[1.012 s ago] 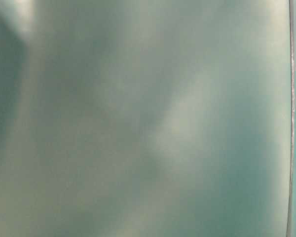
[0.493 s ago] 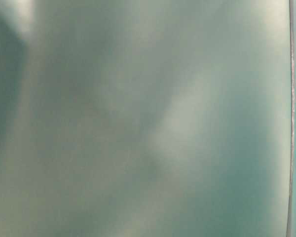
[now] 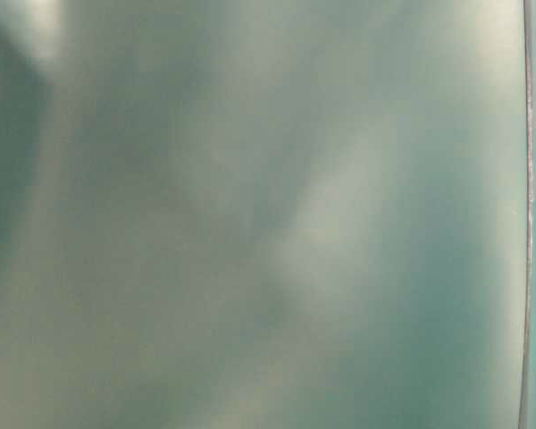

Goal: Scoop the yellow hexagonal prism block from the bowl with a spoon using the right arm.

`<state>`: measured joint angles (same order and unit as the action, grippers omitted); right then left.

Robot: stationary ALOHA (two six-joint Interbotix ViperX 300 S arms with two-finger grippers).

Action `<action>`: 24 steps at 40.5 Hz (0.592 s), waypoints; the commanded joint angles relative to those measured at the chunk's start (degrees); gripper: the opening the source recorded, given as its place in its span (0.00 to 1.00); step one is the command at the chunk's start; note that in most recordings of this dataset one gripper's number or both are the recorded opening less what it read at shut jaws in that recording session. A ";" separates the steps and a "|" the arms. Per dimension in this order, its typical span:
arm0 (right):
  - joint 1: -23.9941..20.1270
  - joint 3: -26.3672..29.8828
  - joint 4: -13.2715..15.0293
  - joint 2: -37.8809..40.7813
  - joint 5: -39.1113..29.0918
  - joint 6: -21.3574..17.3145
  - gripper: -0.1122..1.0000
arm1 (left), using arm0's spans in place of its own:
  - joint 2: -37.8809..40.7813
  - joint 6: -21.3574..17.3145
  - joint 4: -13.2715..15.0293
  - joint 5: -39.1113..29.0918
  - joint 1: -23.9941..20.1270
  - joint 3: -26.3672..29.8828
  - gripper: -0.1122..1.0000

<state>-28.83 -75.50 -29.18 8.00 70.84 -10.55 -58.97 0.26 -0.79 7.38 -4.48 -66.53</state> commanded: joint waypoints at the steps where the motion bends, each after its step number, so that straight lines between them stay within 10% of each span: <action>1: -0.44 0.79 -0.18 0.35 0.70 0.44 0.60 | 0.35 0.09 -0.18 0.88 -0.18 1.67 0.09; 24: -1.05 0.70 -1.14 2.64 -2.11 1.14 0.60 | 0.44 0.09 -0.18 0.97 -0.18 1.76 0.09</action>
<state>-29.62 -74.88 -29.88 10.99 68.99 -9.58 -58.97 0.26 -0.79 7.65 -4.48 -66.53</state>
